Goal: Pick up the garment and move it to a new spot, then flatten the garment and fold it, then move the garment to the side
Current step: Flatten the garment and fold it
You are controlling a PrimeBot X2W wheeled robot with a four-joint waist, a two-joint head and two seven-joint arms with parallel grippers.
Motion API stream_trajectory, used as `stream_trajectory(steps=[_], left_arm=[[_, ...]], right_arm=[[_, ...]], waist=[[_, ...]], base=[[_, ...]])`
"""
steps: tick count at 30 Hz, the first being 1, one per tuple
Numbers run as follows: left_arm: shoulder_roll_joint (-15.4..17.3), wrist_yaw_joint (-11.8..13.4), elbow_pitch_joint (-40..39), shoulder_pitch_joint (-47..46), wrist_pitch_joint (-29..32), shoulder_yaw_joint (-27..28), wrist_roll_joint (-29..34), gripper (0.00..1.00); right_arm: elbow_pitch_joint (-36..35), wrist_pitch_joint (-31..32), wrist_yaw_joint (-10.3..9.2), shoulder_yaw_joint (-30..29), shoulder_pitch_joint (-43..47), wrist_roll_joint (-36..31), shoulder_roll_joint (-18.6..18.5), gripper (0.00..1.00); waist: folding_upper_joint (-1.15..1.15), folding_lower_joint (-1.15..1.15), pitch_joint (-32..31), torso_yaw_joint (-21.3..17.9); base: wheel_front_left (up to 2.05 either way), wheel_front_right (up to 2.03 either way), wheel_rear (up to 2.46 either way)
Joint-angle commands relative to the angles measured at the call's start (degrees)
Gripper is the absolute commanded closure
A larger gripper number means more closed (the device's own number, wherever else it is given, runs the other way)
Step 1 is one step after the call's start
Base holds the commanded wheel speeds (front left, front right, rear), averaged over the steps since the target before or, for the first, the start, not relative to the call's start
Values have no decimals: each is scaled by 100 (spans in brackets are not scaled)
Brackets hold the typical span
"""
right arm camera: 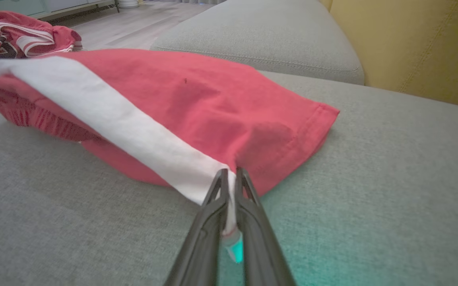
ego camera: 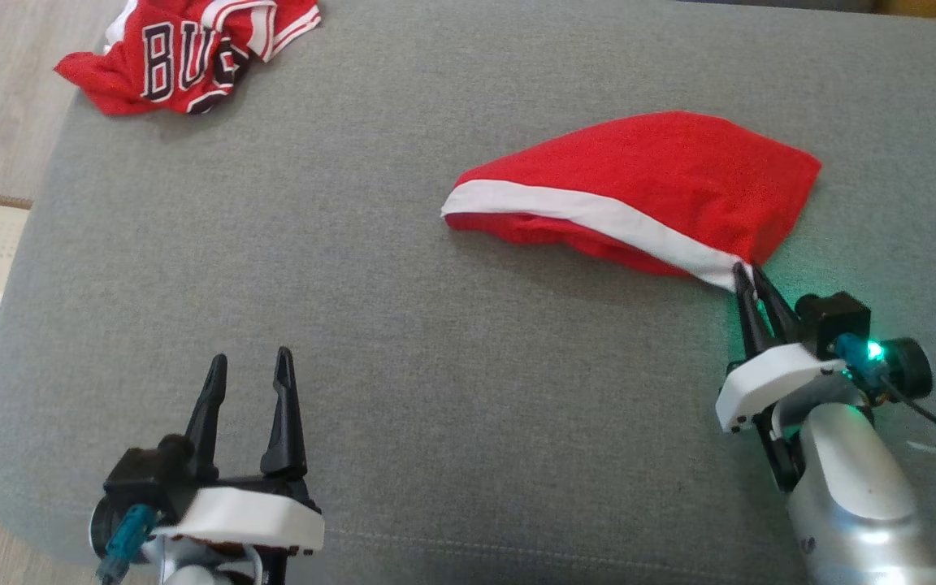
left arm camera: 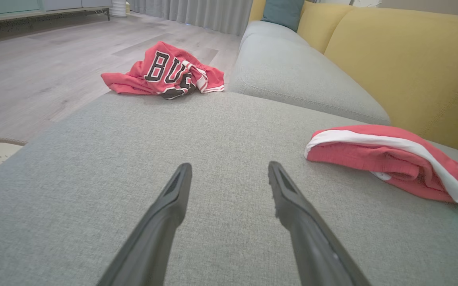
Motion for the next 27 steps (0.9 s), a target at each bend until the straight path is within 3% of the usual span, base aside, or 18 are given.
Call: stream_trajectory(steps=[1,7,14,27], left_arm=[[-29,39,-211,-204,-71,180,-32,0],[-30,64,-204,-245,-71,143,-60,0],[-30,79,-202,-257,-71,125,-76,0],[-30,80,-170,-312,-71,79,-92,0]], right_arm=[[-225,-62,43,68,-175,-67,-17,100],[-444,-62,43,-79,-173,-180,-17,100],[-813,-62,43,-632,-31,-423,-17,100],[-435,-62,43,-1072,-94,-772,-17,100]], waist=[[0,0,22,-49],[0,0,61,-222],[0,0,67,-374],[0,0,114,-407]], base=[[0,0,0],[0,0,0],[0,0,0],[0,0,0]])
